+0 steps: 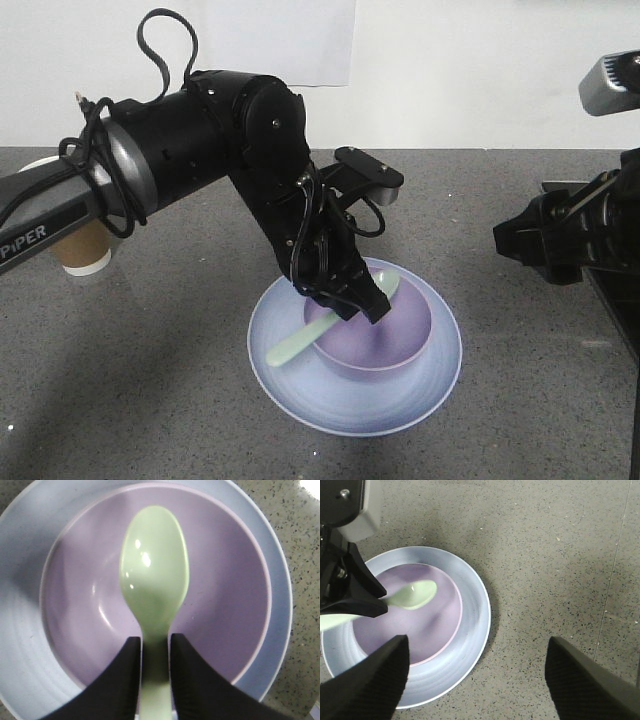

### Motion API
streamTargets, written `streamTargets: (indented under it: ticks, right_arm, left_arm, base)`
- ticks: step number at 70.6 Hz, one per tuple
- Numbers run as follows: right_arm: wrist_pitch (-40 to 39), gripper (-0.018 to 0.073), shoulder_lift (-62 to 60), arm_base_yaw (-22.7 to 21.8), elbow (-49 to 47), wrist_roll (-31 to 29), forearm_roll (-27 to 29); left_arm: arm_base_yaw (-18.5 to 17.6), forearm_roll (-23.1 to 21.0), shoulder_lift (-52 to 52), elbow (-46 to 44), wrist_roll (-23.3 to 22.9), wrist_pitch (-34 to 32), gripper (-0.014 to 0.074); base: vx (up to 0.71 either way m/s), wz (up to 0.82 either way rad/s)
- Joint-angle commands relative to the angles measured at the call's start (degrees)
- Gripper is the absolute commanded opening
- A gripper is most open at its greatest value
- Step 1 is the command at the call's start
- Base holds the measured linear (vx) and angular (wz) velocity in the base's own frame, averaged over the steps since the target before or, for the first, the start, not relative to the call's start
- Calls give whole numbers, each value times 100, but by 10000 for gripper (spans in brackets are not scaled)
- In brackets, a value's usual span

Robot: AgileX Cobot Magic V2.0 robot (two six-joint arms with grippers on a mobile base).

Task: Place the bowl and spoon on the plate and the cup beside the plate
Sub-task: 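Lower the spoon into the bowl, open the left gripper, lift away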

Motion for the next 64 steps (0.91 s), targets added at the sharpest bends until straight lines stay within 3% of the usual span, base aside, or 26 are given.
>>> streamTargets:
  ticks: [1,17,45,53,64]
  right_arm:
    - [-344,538,-72,-11,-175,5,-23]
    - [-344,538,-72,-11,-175,5,-23]
    - [-344,538,-72,-11,-175,5,-23]
    - [-344,538,-72,-11,-175,5,-23]
    - [-344,538,-72,-11,-175,5,-23]
  left_arm:
    - [-27,-115,-282,-192,-29,29,247]
    - [-27,-115,-282,-192,-29,29,332]
    - [22,-98,-448,-197,-190,16,335]
    - [213,-55,-780,-197,-304,-74,335]
    - [708,375,-1386,-197,-660,-190,335]
  base:
    - [0,0]
    - [0,0]
    - [0,0]
    - [0,0]
    - [0,0]
